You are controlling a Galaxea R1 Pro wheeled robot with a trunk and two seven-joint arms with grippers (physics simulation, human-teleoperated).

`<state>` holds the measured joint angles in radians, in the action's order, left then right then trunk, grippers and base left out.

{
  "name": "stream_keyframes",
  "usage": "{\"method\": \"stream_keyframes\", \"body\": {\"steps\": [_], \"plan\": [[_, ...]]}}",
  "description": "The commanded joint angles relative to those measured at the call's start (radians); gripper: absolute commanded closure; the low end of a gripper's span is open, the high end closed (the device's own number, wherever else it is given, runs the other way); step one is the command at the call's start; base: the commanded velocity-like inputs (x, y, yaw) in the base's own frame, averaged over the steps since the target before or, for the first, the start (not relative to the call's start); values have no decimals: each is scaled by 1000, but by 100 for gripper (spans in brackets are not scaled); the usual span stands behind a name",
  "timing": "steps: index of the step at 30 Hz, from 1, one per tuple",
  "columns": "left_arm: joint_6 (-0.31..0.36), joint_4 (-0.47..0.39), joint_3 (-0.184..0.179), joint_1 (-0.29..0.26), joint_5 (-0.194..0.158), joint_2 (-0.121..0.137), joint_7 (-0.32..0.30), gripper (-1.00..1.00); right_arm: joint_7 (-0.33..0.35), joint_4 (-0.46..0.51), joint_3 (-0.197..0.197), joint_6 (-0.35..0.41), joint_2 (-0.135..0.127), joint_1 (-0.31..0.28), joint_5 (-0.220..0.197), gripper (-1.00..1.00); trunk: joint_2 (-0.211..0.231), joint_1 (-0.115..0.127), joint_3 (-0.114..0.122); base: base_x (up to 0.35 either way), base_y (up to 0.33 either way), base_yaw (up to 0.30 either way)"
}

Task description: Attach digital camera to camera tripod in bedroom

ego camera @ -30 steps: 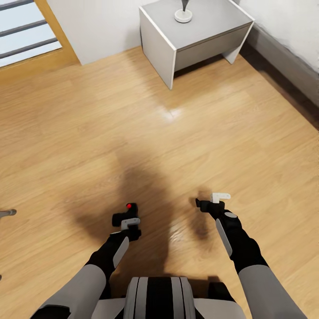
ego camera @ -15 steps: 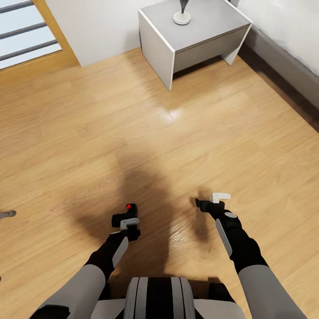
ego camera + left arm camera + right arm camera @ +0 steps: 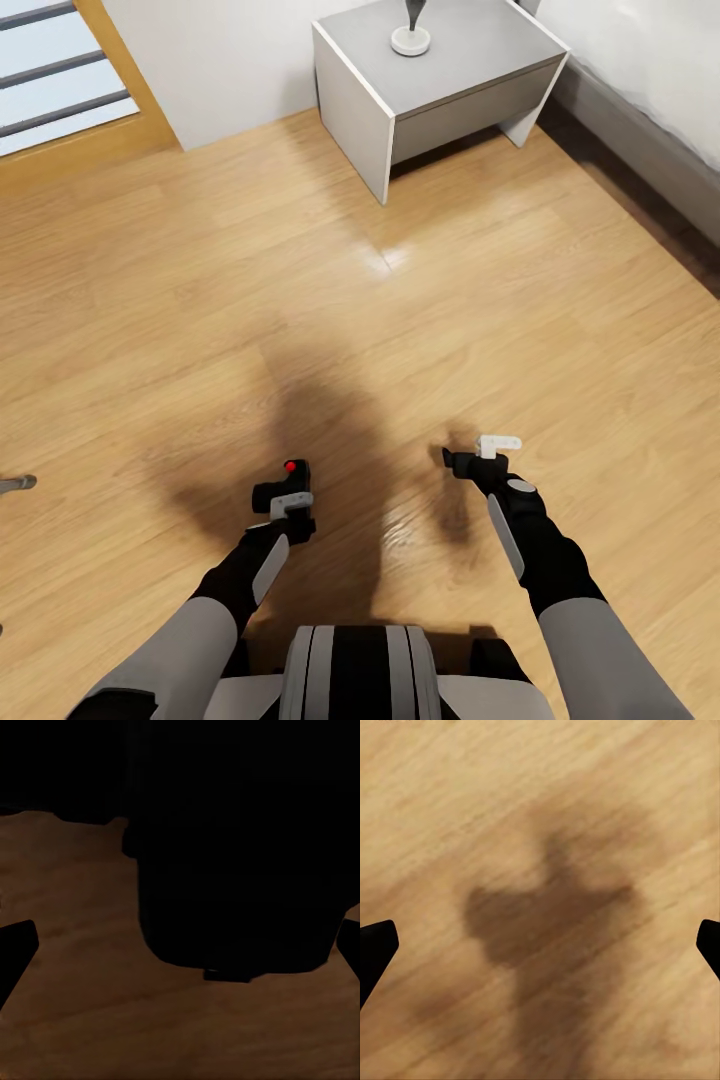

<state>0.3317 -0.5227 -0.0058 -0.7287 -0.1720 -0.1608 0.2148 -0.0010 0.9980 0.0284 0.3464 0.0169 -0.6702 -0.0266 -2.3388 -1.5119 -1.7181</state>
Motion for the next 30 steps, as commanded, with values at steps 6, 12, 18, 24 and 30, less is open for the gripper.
{"method": "stream_keyframes", "body": {"steps": [6, 12, 18, 24, 30], "plan": [[4, -1, -2, 0, -11, 0, 6, -100, 2, -1, 2, 3, 1, 0, -3, -100, 0, 0, 0, 0, 0, 0], [4, -2, -5, 0, -11, 0, 5, -100, 4, -4, 2, 2, 2, 0, -3, -100, 0, 0, 0, 0, 0, 0], [2, -2, -6, 0, -10, -1, 2, -100, 3, -5, 2, 2, 2, 0, -3, -100, 0, 0, 0, 0, 0, 0], [-18, 2, -7, 0, -10, -2, 0, -100, 3, -6, 2, 2, 2, 0, -3, -100, 0, 0, 0, 0, 0, 0], [-103, 13, -9, 0, -10, -1, -4, -100, 3, -5, 2, 1, 1, 0, -2, -100, 0, 0, 0, 0, 0, 0]]}}
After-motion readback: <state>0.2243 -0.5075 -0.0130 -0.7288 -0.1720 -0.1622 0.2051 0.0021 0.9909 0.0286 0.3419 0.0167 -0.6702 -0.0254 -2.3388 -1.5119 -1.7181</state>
